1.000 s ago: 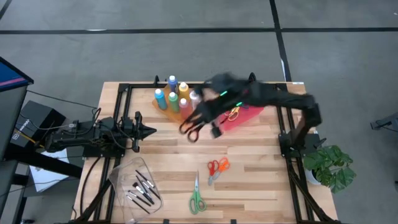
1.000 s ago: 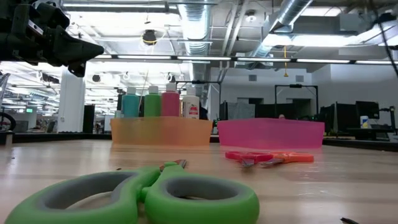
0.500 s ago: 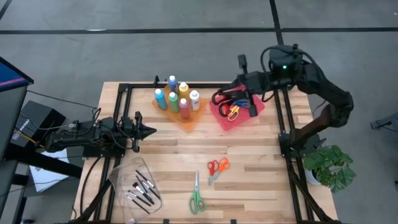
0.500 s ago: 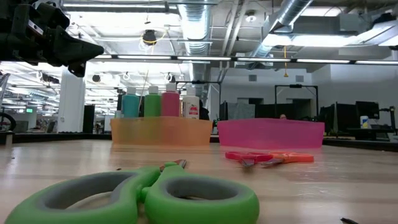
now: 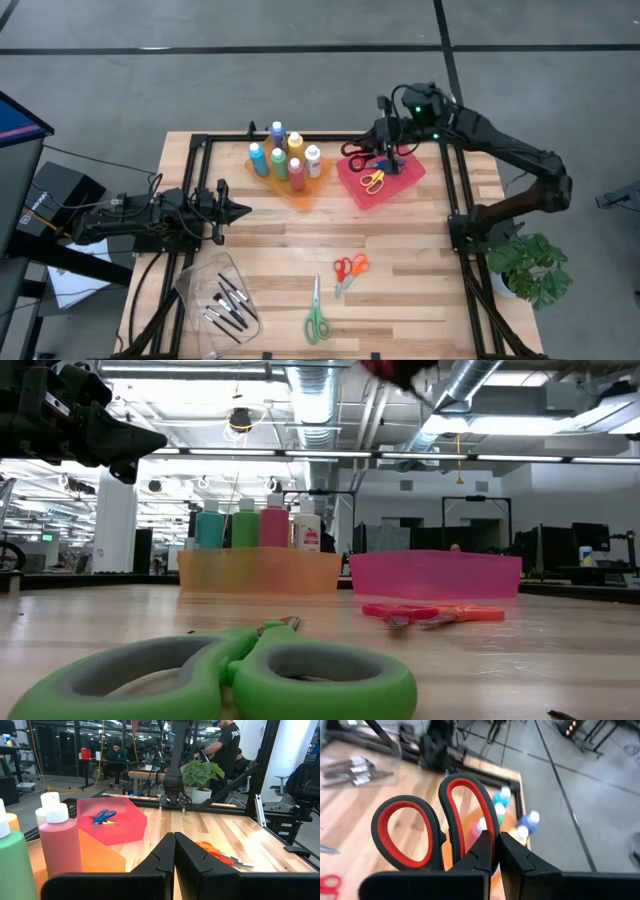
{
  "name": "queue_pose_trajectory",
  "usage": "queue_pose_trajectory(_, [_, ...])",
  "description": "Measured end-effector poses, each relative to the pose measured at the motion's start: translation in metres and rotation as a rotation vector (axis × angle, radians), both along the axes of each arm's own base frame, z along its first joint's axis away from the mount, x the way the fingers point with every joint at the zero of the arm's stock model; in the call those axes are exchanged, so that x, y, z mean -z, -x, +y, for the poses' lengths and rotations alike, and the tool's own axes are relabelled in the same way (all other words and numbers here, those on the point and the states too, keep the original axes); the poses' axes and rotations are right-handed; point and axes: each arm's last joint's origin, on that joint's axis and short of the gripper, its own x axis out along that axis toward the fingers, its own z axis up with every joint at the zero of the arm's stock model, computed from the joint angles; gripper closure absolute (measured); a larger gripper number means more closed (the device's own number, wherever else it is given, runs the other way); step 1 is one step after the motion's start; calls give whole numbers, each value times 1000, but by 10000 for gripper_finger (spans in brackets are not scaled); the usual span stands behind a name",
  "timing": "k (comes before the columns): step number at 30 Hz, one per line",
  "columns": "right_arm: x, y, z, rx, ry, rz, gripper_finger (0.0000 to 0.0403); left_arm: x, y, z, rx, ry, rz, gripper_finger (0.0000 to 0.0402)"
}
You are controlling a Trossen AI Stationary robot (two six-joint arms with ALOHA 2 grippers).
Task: Pick & Place Paint Supplies
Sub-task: Put the black scissors into the pink bin
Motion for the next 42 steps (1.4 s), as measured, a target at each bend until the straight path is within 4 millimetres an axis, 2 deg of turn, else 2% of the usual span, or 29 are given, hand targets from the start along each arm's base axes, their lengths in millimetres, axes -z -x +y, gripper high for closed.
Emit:
queue_pose_trajectory(8, [95, 15, -40, 51, -74, -7, 394, 0, 0, 0, 0, 0, 0, 401])
queue_pose_trajectory(16, [171, 33, -55, 102, -155, 54, 394, 0, 0, 0, 0, 0, 0, 401])
queue_pose_trajectory(22, [206, 37, -57, 125, -163, 102, 394, 0, 0, 0, 0, 0, 0, 401])
queue_pose_trajectory(30, [242, 16, -68, 137, -165, 137, 394, 0, 0, 0, 0, 0, 0, 401])
queue_pose_trajectory(33, [255, 15, -71, 175, -175, 182, 394, 0, 0, 0, 0, 0, 0, 401])
queue_pose_trajectory(42, [261, 15, -76, 300, -147, 230, 394, 0, 0, 0, 0, 0, 0, 401])
